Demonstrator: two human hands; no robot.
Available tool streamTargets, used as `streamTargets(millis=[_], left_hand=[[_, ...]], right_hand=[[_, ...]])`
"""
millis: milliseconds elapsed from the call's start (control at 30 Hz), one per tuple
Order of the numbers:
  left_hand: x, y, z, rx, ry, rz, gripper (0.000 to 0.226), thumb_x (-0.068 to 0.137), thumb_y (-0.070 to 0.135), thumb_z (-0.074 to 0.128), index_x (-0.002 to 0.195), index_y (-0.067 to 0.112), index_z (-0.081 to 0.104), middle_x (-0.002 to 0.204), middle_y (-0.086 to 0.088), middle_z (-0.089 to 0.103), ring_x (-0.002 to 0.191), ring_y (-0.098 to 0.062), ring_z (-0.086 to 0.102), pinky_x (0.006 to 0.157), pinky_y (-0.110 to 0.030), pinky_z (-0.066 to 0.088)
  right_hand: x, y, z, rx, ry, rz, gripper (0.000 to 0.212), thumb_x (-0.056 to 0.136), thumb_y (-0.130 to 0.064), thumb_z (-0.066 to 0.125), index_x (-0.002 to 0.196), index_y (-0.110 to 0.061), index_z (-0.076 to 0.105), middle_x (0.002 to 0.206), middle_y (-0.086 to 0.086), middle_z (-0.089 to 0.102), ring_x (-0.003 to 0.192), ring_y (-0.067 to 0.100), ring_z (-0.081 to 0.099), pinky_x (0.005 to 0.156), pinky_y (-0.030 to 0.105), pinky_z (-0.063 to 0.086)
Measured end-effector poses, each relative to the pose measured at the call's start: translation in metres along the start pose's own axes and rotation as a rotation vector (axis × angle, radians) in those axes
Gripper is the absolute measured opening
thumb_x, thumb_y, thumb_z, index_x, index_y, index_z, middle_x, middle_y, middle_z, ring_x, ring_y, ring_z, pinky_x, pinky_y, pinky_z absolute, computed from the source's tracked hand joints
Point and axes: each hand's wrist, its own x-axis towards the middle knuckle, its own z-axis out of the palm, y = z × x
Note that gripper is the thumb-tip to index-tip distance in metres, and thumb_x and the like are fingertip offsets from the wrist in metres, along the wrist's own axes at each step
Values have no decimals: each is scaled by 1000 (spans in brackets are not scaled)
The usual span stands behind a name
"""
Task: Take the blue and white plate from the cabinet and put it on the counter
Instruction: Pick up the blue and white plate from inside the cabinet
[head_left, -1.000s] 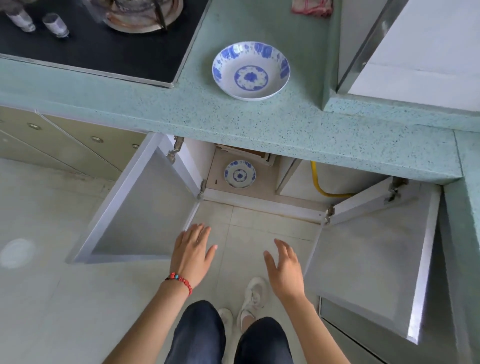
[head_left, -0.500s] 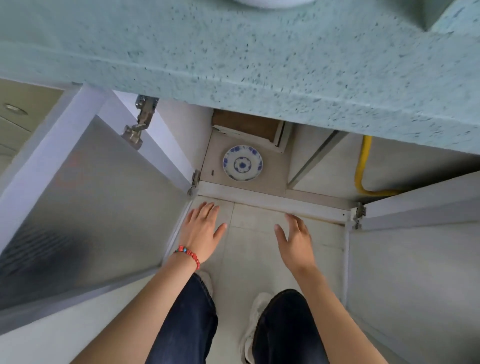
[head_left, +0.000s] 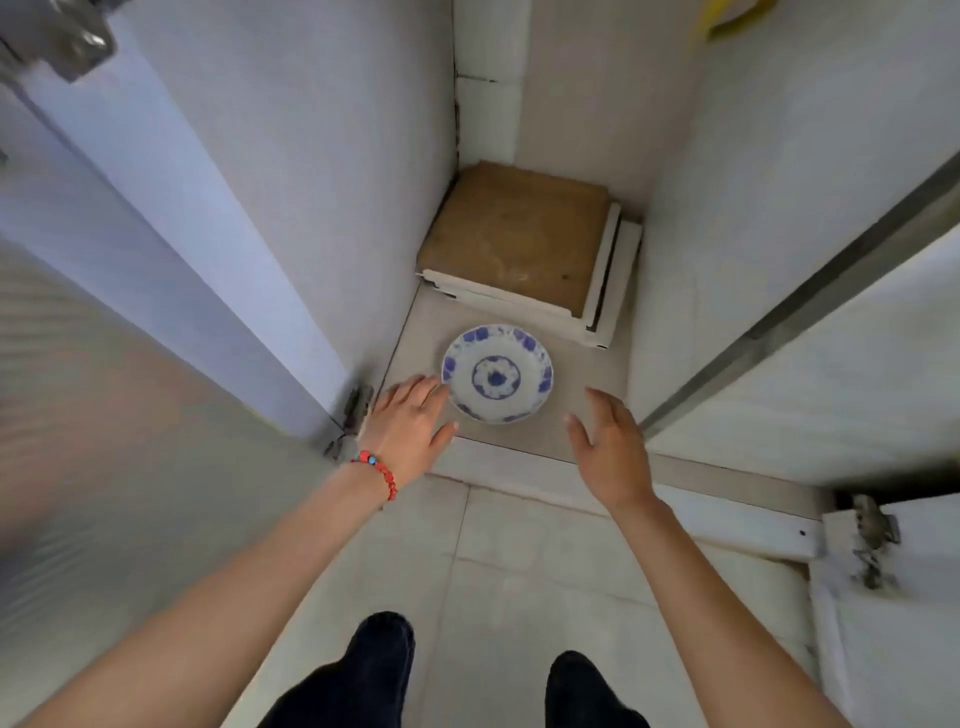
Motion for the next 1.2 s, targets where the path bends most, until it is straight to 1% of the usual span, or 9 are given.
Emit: streamTargets(millis=[233, 433, 567, 700, 767, 933, 1033, 1100, 1200], left_hand=[[66, -30, 70, -203, 151, -75, 44, 89, 21, 50, 128, 2, 42, 134, -20, 48, 126, -31, 39, 105, -44, 35], [106, -48, 100, -383, 208, -212, 39, 89, 13, 50, 125, -1, 44, 130, -24, 49, 118, -38, 46, 96, -43, 41], [123, -49, 113, -606, 207, -344, 34, 87, 3, 49, 120, 4, 51, 116, -26, 59, 101, -39, 58, 88, -46, 50], [131, -44, 120, -872, 262, -509, 31, 81, -6, 49, 108, 6, 61, 108, -20, 66, 91, -31, 62, 85, -40, 52], [133, -46, 121, -979, 270, -580, 32, 78, -8, 53, 106, 5, 63, 109, -18, 67, 89, -28, 62, 84, -36, 49], [127, -51, 122, -1145, 252, -673, 32, 72, -9, 60, 102, 0, 64, 109, -21, 67, 96, -26, 62, 93, -39, 49], [114, -50, 120, -1191, 272, -675, 33, 70, -9, 61, 99, 4, 67, 104, -15, 69, 91, -22, 63, 87, -35, 50], [101, -48, 118, -1216, 293, -684, 31, 71, -8, 61, 98, 6, 67, 98, -9, 69, 86, -18, 63, 78, -28, 50], [81, -43, 112, -1294, 326, -696, 33, 72, -12, 59, 100, 4, 66, 98, -10, 67, 86, -19, 63, 76, -30, 52]], right_hand=[[68, 45, 69, -56, -23, -5, 48, 94, -31, 44, 134, -6, 36, 141, 17, 43, 129, 31, 39, 104, 41, 36], [107, 61, 102, 99, -5, 110, 45, 94, -28, 45, 133, -5, 38, 136, 18, 48, 125, 32, 44, 100, 40, 40], [121, 65, 113, 272, 46, 198, 39, 92, -22, 50, 126, -4, 48, 121, 19, 62, 110, 33, 58, 92, 35, 44], [126, 64, 120, 511, 1, 269, 24, 88, -15, 55, 110, -7, 62, 101, 20, 69, 89, 34, 66, 86, 49, 54], [127, 64, 123, 548, 14, 283, 19, 86, -10, 56, 103, -8, 65, 93, 15, 69, 89, 34, 67, 83, 52, 55], [117, 63, 129, 548, 136, 248, 21, 84, -3, 54, 98, -9, 69, 79, 7, 66, 79, 29, 66, 78, 50, 57], [103, 63, 132, 558, 193, 215, 22, 84, -2, 54, 100, -9, 68, 76, 8, 65, 76, 27, 65, 76, 49, 57], [93, 61, 133, 579, 226, 206, 22, 84, -2, 55, 100, -9, 68, 73, 8, 65, 72, 23, 63, 74, 42, 58], [75, 57, 132, 598, 272, 176, 22, 83, -1, 55, 98, -8, 69, 64, -2, 62, 59, 2, 59, 62, 14, 52]])
